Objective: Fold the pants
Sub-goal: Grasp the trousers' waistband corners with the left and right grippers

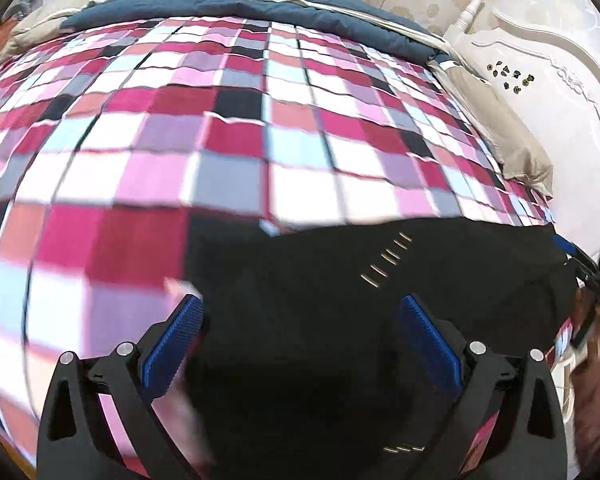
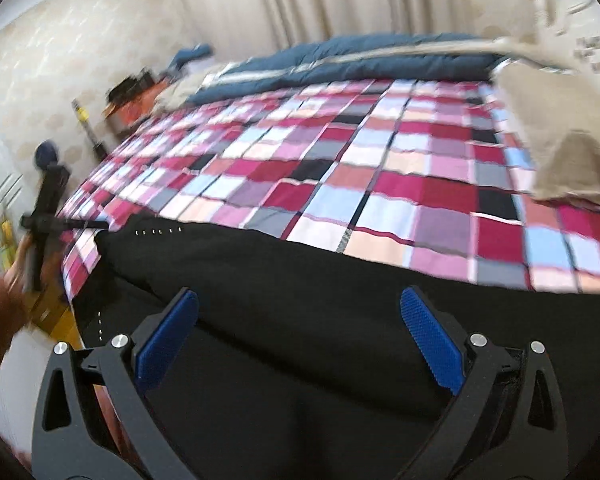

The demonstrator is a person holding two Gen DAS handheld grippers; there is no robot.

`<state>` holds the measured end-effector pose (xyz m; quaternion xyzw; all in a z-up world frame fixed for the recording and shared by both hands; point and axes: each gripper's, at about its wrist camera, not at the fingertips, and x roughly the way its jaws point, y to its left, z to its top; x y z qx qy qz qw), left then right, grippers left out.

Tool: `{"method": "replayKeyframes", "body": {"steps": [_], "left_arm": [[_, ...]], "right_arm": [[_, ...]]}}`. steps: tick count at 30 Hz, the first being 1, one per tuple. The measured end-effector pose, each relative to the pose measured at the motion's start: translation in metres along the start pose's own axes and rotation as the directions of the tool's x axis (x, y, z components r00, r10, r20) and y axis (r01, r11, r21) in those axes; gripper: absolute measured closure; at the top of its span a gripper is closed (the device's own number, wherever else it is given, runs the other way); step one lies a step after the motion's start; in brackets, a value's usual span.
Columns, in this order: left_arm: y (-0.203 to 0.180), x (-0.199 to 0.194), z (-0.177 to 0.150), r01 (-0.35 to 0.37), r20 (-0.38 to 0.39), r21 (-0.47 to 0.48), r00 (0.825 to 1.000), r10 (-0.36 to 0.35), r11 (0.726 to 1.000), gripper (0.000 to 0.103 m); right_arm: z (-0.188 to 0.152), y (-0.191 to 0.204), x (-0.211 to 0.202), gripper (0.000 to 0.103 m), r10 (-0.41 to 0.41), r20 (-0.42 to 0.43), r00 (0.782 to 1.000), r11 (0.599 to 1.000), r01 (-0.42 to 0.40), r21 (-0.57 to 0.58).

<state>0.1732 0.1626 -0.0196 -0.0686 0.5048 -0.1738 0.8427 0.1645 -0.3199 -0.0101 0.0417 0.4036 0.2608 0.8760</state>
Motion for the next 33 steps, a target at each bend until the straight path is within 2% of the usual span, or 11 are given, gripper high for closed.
{"method": "replayKeyframes", "body": {"steps": [5, 8, 11, 13, 15, 18, 20, 23, 25, 29, 33], "left_arm": [[0.038, 0.029, 0.027, 0.016, -0.064, 0.020, 0.998, -0.015, 1.000, 0.004], [0.051, 0.044, 0.029, 0.133, -0.127, -0.016, 0.983, -0.134, 0.991, 0.004], [0.049, 0.042, 0.024, 0.189, -0.122, 0.029, 0.975, -0.184, 0.982, 0.004], [0.052, 0.036, 0.017, 0.258, -0.122, 0.009, 0.959, -0.255, 0.966, 0.004], [0.054, 0.031, 0.006, 0.361, -0.138, -0.015, 0.923, -0.359, 0.933, 0.004], [0.057, 0.031, -0.003, 0.392, -0.132, -0.007, 0.912, -0.389, 0.920, 0.004], [0.065, 0.035, -0.001, 0.420, -0.113, -0.069, 0.898, -0.426, 0.905, 0.004], [0.083, 0.042, 0.014, 0.481, -0.095, -0.242, 0.853, -0.514, 0.843, 0.004], [0.087, 0.043, 0.016, 0.512, -0.065, -0.285, 0.833, -0.549, 0.810, 0.005], [0.074, 0.041, 0.011, 0.525, -0.086, -0.217, 0.830, -0.552, 0.823, 0.005], [0.067, 0.046, 0.012, 0.530, -0.097, -0.215, 0.824, -0.558, 0.820, 0.005]], "right_arm": [[0.023, -0.040, 0.040, 0.002, 0.095, -0.093, 0.991, 0.995, -0.093, 0.025], [0.032, -0.056, 0.059, 0.002, 0.123, -0.134, 0.983, 0.992, -0.118, 0.050], [0.037, -0.064, 0.071, 0.002, 0.136, -0.170, 0.976, 0.991, -0.131, 0.040], [0.040, -0.065, 0.075, 0.002, 0.159, -0.192, 0.968, 0.987, -0.156, 0.031], [0.042, -0.065, 0.078, 0.002, 0.167, -0.210, 0.963, 0.986, -0.168, 0.016], [0.046, -0.065, 0.082, 0.002, 0.204, -0.246, 0.948, 0.978, -0.209, 0.005], [0.046, -0.065, 0.086, 0.002, 0.218, -0.270, 0.938, 0.974, -0.226, 0.004], [0.048, -0.061, 0.093, 0.002, 0.214, -0.311, 0.926, 0.973, -0.229, -0.011], [0.050, -0.059, 0.096, 0.002, 0.206, -0.326, 0.923, 0.974, -0.227, -0.028], [0.056, -0.058, 0.101, 0.002, 0.213, -0.336, 0.918, 0.971, -0.236, -0.030], [0.054, -0.055, 0.112, 0.002, 0.205, -0.386, 0.900, 0.970, -0.238, -0.040]]}}
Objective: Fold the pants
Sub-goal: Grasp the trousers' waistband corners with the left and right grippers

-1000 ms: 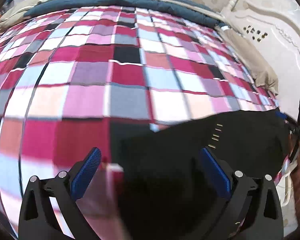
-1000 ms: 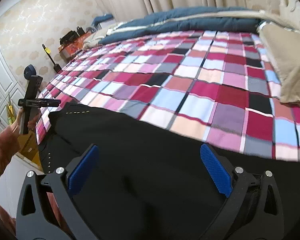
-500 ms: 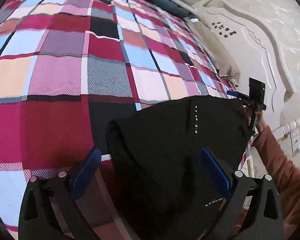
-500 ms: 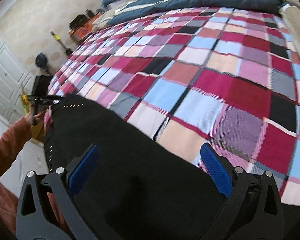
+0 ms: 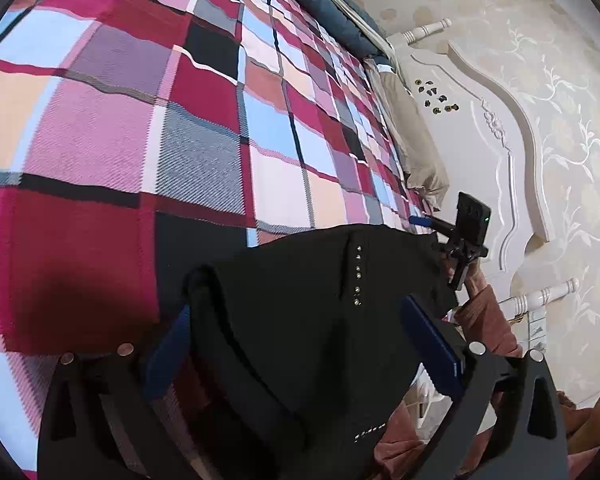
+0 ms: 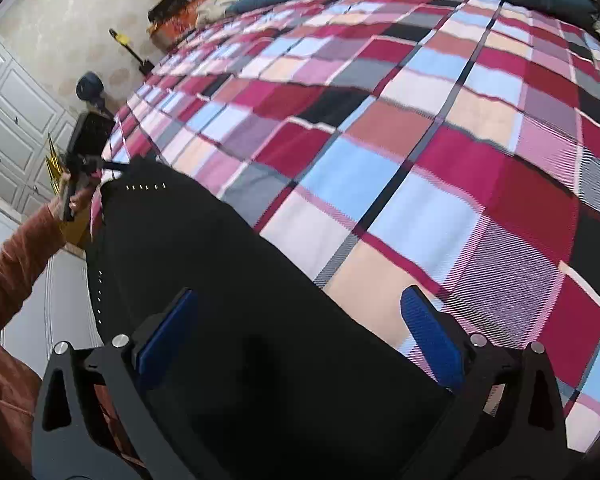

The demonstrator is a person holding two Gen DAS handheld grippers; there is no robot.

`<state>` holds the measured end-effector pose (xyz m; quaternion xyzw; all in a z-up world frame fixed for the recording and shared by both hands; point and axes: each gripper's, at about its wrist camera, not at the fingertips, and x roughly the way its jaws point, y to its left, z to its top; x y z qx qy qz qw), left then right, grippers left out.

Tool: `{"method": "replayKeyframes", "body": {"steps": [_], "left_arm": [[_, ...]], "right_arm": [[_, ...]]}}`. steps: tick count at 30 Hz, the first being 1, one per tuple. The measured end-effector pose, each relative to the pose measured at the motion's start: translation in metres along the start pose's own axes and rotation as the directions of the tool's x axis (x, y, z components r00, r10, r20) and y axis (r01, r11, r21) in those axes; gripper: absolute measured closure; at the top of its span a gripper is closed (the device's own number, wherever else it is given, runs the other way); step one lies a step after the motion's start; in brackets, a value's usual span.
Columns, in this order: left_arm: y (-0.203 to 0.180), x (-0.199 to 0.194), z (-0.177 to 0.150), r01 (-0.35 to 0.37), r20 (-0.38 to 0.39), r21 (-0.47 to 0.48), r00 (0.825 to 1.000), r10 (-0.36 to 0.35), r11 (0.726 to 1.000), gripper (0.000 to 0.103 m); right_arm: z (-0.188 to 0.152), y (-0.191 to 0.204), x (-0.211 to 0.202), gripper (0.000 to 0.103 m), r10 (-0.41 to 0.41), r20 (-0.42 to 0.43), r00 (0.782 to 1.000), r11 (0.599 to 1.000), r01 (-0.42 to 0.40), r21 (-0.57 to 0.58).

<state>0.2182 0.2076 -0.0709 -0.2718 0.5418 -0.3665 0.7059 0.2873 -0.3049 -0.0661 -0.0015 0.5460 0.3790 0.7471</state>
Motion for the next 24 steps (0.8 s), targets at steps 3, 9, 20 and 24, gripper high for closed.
{"method": "replayKeyframes", "body": {"steps": [3, 9, 20, 24], "left_arm": [[-0.003, 0.005, 0.001, 0.004, 0.001, 0.007, 1.000, -0.004, 1.000, 0.009], [0.004, 0.020, -0.003, -0.030, -0.072, -0.005, 0.997, 0.030, 1.000, 0.061], [-0.002, 0.020, -0.009, -0.067, -0.087, 0.003, 0.994, 0.067, 0.998, 0.047], [-0.008, 0.018, -0.010, -0.147, -0.073, 0.026, 0.986, 0.149, 0.989, 0.075]], "right_arm": [[0.000, 0.005, 0.009, 0.003, 0.013, -0.041, 0.999, 1.000, -0.014, -0.011], [0.001, 0.007, 0.019, 0.034, -0.013, -0.108, 0.994, 0.999, 0.010, -0.033], [0.006, 0.011, 0.029, 0.087, -0.086, -0.218, 0.972, 0.995, 0.074, -0.061], [0.000, 0.030, 0.027, 0.095, -0.167, -0.214, 0.963, 0.982, 0.142, -0.128]]}}
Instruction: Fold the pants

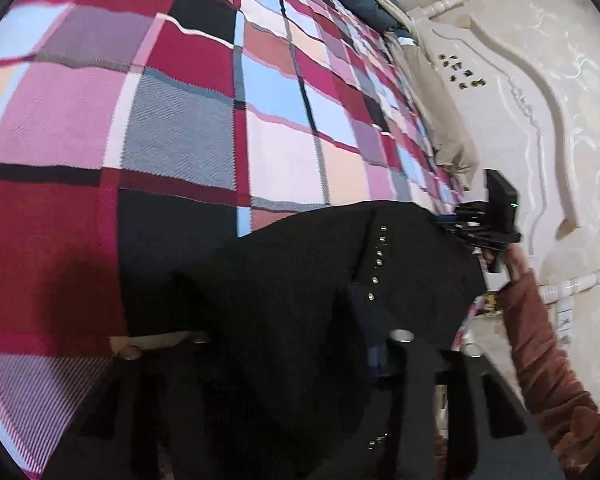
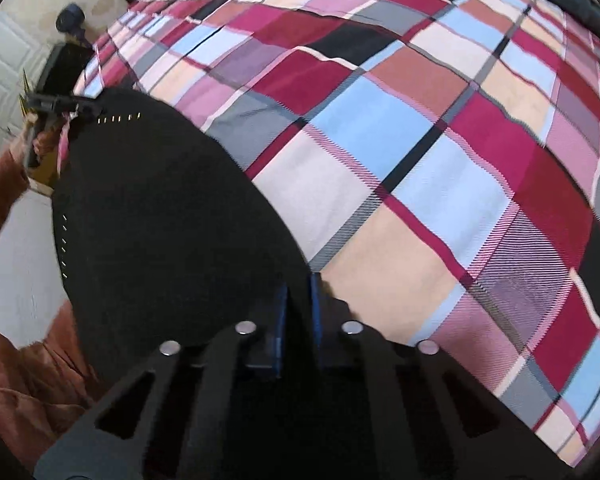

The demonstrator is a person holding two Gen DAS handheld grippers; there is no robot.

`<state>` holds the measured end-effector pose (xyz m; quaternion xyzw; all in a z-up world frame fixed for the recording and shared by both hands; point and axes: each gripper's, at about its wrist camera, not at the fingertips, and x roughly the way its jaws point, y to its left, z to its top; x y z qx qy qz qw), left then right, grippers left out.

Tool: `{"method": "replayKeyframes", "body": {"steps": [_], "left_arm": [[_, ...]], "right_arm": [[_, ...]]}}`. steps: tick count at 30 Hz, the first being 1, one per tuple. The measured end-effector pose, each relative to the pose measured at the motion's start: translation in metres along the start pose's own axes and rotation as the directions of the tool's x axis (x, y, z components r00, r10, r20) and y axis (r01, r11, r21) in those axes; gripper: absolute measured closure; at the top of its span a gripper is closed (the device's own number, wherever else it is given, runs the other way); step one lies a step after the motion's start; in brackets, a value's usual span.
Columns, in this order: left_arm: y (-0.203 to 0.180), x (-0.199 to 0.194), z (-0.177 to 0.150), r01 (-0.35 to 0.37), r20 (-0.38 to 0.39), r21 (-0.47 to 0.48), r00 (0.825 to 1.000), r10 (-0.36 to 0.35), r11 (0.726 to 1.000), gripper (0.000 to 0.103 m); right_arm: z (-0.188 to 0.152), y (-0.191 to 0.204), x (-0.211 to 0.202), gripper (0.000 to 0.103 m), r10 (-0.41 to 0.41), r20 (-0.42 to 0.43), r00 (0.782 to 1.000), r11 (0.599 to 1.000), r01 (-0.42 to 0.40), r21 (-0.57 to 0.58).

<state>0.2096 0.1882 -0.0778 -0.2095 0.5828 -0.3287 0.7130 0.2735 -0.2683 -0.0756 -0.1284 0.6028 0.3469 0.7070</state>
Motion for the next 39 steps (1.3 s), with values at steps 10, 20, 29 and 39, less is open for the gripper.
{"method": "replayKeyframes", "body": {"steps": [10, 20, 29, 39], "left_arm": [[-0.009, -0.020, 0.063, -0.018, 0.163, -0.022, 0.986, 0.021, 1.000, 0.094], [-0.031, -0.046, 0.037, 0.054, 0.261, 0.023, 0.964, -0.059, 0.998, 0.094], [-0.028, -0.060, -0.080, 0.105, 0.351, -0.020, 0.932, -0.091, 0.994, 0.090], [0.022, -0.058, -0.188, 0.243, 0.458, -0.271, 0.884, -0.097, 0.931, 0.058]], "right_arm": [[0.027, -0.012, -0.046, 0.097, -0.245, 0.128, 0.961, 0.969, 0.238, 0.068], [-0.017, 0.046, -0.090, 0.097, -0.407, 0.332, 0.851, 0.910, 0.410, 0.066], [-0.128, 0.154, -0.054, 0.097, -0.510, 0.395, 0.764, 0.849, 0.522, 0.086], [-0.190, 0.183, -0.008, 0.075, -0.476, 0.373, 0.797, 0.879, 0.422, 0.221]]}}
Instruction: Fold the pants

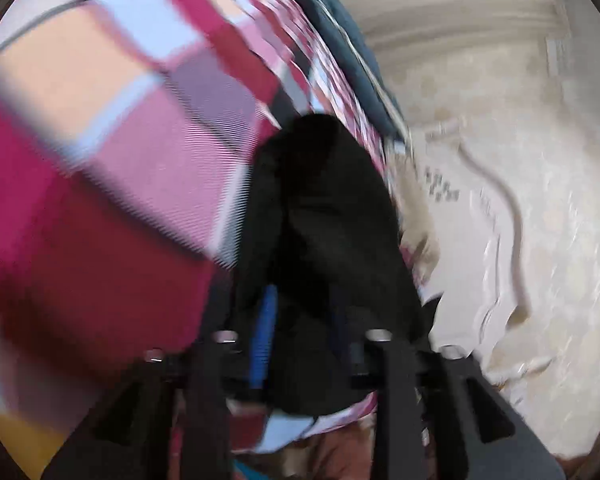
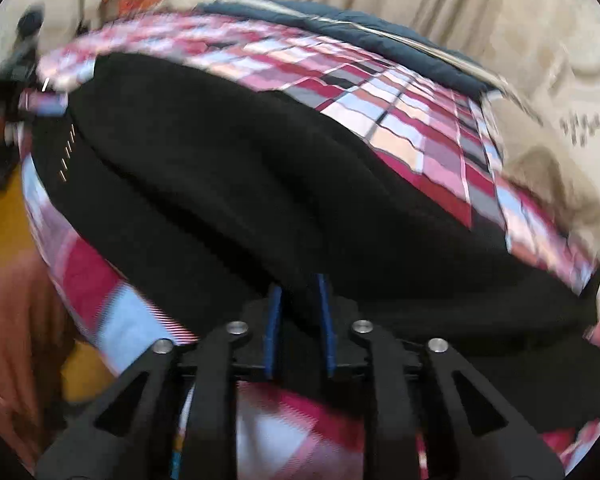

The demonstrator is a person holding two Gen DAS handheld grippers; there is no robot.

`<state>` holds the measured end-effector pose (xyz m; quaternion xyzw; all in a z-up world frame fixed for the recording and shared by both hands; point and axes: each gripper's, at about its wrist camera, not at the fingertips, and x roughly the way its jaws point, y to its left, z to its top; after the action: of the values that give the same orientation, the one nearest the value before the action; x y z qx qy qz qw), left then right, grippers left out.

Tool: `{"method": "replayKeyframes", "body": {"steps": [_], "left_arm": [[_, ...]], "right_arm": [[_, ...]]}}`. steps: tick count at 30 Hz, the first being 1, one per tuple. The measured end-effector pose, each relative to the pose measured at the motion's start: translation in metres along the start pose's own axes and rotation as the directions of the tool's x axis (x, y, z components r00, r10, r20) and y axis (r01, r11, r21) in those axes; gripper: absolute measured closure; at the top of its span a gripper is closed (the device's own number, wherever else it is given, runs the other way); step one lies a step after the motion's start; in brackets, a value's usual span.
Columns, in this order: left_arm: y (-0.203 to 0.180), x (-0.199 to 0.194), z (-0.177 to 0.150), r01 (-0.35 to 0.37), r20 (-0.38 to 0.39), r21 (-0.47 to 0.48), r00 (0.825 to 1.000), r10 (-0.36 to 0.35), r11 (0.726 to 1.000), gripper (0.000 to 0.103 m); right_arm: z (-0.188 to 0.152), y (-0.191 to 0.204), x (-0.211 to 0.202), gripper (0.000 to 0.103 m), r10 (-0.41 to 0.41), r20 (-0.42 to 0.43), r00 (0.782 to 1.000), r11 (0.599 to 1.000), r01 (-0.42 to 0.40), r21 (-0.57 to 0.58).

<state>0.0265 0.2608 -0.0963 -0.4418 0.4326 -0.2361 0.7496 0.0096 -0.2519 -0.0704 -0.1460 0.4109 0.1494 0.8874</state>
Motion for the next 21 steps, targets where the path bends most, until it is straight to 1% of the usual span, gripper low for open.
{"method": "replayKeyframes", "body": {"steps": [1, 2, 3, 4, 5, 6, 7, 8, 10, 11, 12, 14, 15, 16, 18, 19, 21], "left_arm": [[0.001, -0.011, -0.007, -0.001, 0.038, -0.020, 0.999, 0.002, 1.000, 0.052], [-0.001, -0.020, -0.014, -0.004, 0.074, -0.034, 0.997, 0.007, 0.999, 0.049], [-0.005, -0.030, -0.023, -0.010, 0.116, -0.048, 0.993, 0.016, 0.999, 0.045], [-0.009, -0.034, -0.030, -0.012, 0.143, -0.054, 0.990, 0.019, 0.998, 0.039], [-0.015, -0.037, -0.037, -0.014, 0.169, -0.058, 0.985, 0.024, 0.998, 0.036], [-0.022, -0.036, -0.044, -0.015, 0.200, -0.062, 0.979, 0.027, 0.998, 0.029], [-0.027, -0.033, -0.050, -0.009, 0.213, -0.066, 0.977, 0.022, 0.998, 0.027], [-0.034, -0.024, -0.054, 0.002, 0.215, -0.067, 0.977, 0.013, 0.998, 0.027], [-0.043, -0.008, -0.058, -0.014, 0.214, -0.054, 0.977, 0.025, 0.998, 0.027], [-0.046, 0.000, -0.061, -0.029, 0.215, -0.045, 0.976, 0.038, 0.999, 0.027], [-0.048, 0.010, -0.062, -0.043, 0.209, -0.042, 0.977, 0.050, 0.998, 0.027], [-0.051, 0.024, -0.059, -0.053, 0.204, -0.042, 0.977, 0.060, 0.998, 0.027], [-0.054, 0.030, -0.058, -0.061, 0.211, -0.027, 0.975, 0.065, 0.998, 0.027], [-0.057, 0.035, -0.055, -0.075, 0.218, -0.009, 0.973, 0.076, 0.997, 0.027], [-0.059, 0.044, -0.047, -0.118, 0.227, 0.017, 0.967, 0.111, 0.993, 0.027], [-0.058, 0.048, -0.045, -0.129, 0.234, 0.017, 0.965, 0.121, 0.992, 0.027], [-0.056, 0.054, -0.039, -0.132, 0.262, 0.003, 0.957, 0.127, 0.991, 0.027]], "right_arm": [[-0.003, -0.005, -0.007, 0.063, 0.046, 0.022, 0.999, 0.996, -0.048, 0.081], [-0.005, -0.008, -0.013, 0.055, 0.078, 0.048, 0.996, 0.987, -0.084, 0.137], [-0.010, -0.013, -0.020, 0.053, 0.120, 0.086, 0.989, 0.967, -0.136, 0.217], [-0.014, -0.019, -0.025, 0.052, 0.163, 0.119, 0.979, 0.936, -0.192, 0.296], [-0.017, -0.022, -0.027, 0.052, 0.189, 0.144, 0.971, 0.910, -0.228, 0.346], [-0.022, -0.029, -0.029, 0.051, 0.221, 0.186, 0.957, 0.863, -0.281, 0.421], [-0.026, -0.035, -0.029, 0.049, 0.240, 0.217, 0.946, 0.821, -0.317, 0.475], [-0.033, -0.044, -0.025, 0.047, 0.271, 0.259, 0.927, 0.741, -0.373, 0.558], [-0.040, -0.056, -0.015, 0.047, 0.316, 0.304, 0.899, 0.623, -0.438, 0.648], [-0.043, -0.058, -0.013, 0.047, 0.325, 0.324, 0.888, 0.582, -0.458, 0.672], [-0.044, -0.059, -0.011, 0.047, 0.324, 0.337, 0.884, 0.556, -0.466, 0.688], [-0.045, -0.060, -0.011, 0.044, 0.309, 0.354, 0.883, 0.545, -0.469, 0.695], [-0.045, -0.060, -0.011, 0.043, 0.298, 0.355, 0.886, 0.542, -0.463, 0.701], [-0.045, -0.061, -0.010, 0.040, 0.287, 0.359, 0.888, 0.528, -0.459, 0.715], [-0.049, -0.063, -0.004, 0.038, 0.288, 0.368, 0.884, 0.487, -0.466, 0.739], [-0.051, -0.064, 0.001, 0.038, 0.289, 0.378, 0.880, 0.459, -0.473, 0.752], [-0.055, -0.067, 0.007, 0.038, 0.283, 0.386, 0.878, 0.426, -0.476, 0.769]]}}
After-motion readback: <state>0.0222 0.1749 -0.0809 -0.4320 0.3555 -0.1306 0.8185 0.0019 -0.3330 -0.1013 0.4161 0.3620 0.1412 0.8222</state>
